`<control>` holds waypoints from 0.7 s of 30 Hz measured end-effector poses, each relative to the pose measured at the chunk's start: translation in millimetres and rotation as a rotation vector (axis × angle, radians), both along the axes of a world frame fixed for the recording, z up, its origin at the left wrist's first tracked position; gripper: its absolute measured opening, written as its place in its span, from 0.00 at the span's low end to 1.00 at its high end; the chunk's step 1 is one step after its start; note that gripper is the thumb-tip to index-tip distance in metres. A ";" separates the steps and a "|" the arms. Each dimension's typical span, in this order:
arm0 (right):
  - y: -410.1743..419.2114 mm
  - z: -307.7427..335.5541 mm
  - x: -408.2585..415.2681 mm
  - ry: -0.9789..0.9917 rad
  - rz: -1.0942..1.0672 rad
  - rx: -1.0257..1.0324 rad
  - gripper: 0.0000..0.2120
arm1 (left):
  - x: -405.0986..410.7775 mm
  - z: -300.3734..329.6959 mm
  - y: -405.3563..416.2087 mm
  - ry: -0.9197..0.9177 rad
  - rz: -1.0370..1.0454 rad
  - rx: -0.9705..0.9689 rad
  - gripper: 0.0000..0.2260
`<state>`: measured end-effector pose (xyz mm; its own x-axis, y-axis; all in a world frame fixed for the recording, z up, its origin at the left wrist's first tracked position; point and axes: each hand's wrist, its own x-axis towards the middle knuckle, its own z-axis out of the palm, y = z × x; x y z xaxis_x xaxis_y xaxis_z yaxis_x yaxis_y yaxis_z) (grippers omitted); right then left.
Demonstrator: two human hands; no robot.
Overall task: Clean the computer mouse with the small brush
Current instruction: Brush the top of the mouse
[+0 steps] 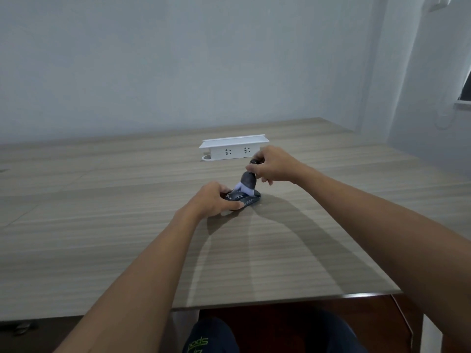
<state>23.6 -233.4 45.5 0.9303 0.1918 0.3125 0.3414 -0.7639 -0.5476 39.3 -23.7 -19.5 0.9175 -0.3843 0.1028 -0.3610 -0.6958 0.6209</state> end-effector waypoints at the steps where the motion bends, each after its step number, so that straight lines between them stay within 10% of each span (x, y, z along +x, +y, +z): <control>1: -3.9 -1.0 0.9 -0.004 -0.021 -0.018 0.10 | -0.3 -0.1 0.1 0.002 -0.001 -0.007 0.14; 6: -20.5 -17.2 1.4 -0.059 -0.136 -0.230 0.15 | -0.2 -1.9 -0.5 0.003 -0.006 -0.024 0.16; 21: -17.1 -12.6 -3.2 -0.012 -0.021 0.127 0.11 | 0.9 0.7 -2.4 0.006 0.000 -0.003 0.16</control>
